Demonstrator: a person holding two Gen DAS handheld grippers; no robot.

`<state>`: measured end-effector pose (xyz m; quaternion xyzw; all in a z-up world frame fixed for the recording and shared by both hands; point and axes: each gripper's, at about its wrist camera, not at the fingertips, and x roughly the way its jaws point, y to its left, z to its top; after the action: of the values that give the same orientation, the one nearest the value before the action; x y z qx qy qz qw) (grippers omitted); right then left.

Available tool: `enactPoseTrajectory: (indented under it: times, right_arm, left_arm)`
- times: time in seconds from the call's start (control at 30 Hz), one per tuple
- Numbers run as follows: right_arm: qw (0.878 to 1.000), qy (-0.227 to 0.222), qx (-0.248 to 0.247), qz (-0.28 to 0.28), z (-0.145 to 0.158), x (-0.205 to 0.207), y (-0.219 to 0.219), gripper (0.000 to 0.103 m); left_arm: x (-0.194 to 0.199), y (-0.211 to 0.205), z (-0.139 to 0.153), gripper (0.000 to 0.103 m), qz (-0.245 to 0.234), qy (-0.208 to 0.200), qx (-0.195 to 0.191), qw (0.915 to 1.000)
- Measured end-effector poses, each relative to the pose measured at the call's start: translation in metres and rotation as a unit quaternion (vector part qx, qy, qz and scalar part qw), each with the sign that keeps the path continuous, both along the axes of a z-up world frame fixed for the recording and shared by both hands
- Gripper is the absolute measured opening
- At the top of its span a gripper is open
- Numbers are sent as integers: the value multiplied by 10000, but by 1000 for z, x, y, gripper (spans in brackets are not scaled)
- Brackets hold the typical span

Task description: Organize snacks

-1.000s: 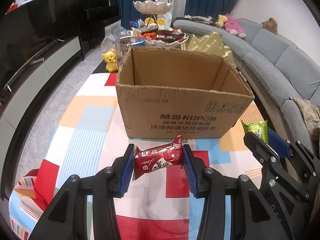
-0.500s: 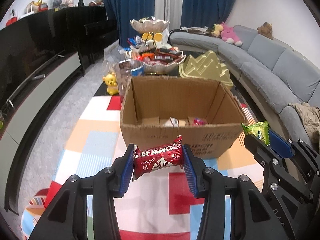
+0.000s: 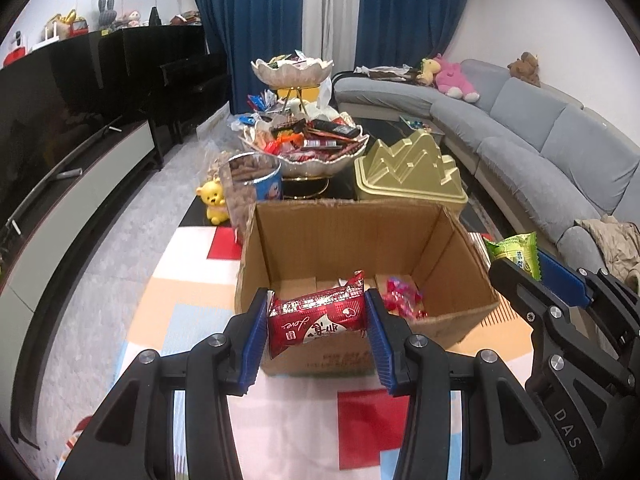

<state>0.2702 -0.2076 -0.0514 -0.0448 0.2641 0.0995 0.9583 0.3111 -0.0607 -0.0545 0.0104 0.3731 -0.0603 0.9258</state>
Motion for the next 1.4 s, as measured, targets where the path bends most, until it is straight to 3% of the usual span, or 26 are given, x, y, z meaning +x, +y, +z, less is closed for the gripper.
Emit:
enactPoseTrajectory:
  times: [0.63, 0.77, 0.8, 0.9, 1.07, 1.4]
  right_arm:
    - [9990, 439, -39, -72, -18, 55, -1, 28]
    - [9991, 414, -86, -78, -16, 56, -1, 38]
    - [9991, 398, -92, -87, -15, 56, -1, 46]
    - [9994, 287, -97, -153, -10, 53, -2, 64]
    - [9995, 150, -112, -253, -2, 44, -4, 77]
    - [9991, 45, -110, -405, 14, 24, -6, 80]
  left_arm:
    - [49, 0, -24, 47, -72, 280, -59, 9996]
    - [49, 0, -25, 52, -80, 284, -67, 9995]
    - [50, 1, -25, 58, -67, 278, -51, 9996]
    - [47, 3, -23, 61, -41, 236, -39, 9997]
    - [41, 5, -16, 69, 9, 149, 19, 9999]
    - [16, 12, 0, 74, 109, -24, 37, 9999]
